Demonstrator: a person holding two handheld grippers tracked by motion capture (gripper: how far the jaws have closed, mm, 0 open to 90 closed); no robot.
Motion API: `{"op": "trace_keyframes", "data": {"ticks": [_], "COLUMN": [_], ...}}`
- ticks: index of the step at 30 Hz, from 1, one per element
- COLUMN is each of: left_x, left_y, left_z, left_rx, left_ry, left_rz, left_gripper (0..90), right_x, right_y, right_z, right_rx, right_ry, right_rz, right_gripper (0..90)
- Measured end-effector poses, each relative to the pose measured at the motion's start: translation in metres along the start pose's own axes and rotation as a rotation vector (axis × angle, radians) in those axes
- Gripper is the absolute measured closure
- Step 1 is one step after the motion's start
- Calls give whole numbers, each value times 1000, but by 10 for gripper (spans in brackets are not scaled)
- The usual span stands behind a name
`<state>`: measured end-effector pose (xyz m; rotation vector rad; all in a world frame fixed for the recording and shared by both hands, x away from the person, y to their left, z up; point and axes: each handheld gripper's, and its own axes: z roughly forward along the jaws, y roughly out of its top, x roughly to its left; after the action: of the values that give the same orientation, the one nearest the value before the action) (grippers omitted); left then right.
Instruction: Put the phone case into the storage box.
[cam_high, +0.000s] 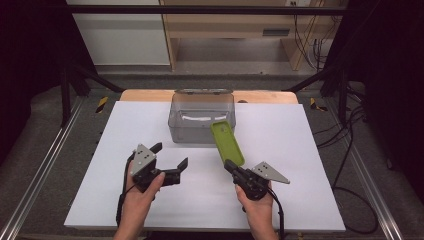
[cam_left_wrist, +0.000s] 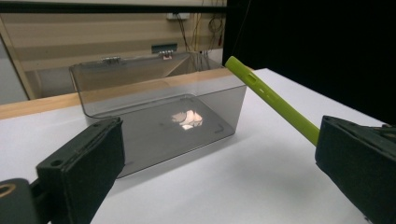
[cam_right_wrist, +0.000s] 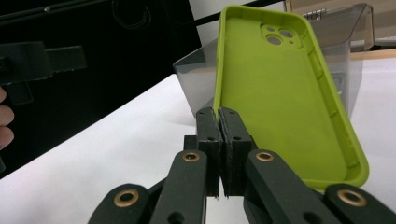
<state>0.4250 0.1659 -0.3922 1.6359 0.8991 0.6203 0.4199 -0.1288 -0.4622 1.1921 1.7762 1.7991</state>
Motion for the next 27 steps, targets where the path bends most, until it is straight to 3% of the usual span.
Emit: {"op": "trace_keyframes", "data": {"ticks": [4,7,12,19,27], "left_x": [-8,-17,-27,-34,-45], "left_y": [3,7,8,12,8], "left_z": [10,24,35,43,58], "left_rx": [7,10,23,34,53], "left_ry": [0,-5,-26,-56,-94], "left_rz": [-20,-98,-155,-168,-249], "left_gripper": [13,18,19,20,21], "right_x": [-1,-3,-4,-1,0], "right_y": [-1,-2,-4,-5,-9], "right_z": [-2,-8,-11,-7,-2], "right_rx": [-11,-23,-31,-41,-54], "right_ry": [0,-8,-14,-1,5], "right_rz": [28,27,40,50,79], "right_gripper": [881,881,881,881,881]}}
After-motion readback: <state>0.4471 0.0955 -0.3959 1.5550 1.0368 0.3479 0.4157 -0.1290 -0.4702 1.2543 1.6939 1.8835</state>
